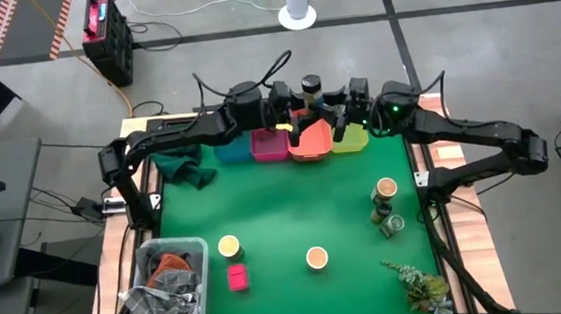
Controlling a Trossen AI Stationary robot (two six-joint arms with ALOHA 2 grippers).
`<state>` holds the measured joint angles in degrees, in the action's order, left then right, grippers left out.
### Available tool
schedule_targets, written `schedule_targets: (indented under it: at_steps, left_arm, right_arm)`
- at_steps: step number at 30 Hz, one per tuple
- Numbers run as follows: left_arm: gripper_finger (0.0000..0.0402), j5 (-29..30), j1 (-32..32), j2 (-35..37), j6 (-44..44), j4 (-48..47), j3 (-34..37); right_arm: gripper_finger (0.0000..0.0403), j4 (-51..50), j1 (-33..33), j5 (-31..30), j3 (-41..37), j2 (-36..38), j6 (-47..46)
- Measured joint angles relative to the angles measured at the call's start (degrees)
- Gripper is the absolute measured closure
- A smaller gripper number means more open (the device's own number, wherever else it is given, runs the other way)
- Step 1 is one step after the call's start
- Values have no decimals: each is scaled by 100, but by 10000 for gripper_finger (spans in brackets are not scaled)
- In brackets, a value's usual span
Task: Sort spices by type
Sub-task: Put the left black spice bottle into the orange bin
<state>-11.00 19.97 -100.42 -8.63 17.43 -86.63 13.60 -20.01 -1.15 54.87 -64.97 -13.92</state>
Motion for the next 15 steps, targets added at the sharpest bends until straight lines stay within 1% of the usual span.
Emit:
schedule_targets:
  at_steps: [3,6,15]
  left_arm:
    - [213,-5,0,-5,-18,-31,2]
    - [227,-19,0,-5,-61,-68,4]
    - [226,-149,11,-7,-60,-461,2]
  right_arm:
    - [208,-118,-3,5,2,7,-21]
    - [188,-207,-39,37,2,9,-68]
    - [68,-352,-37,173,0,4,-277]
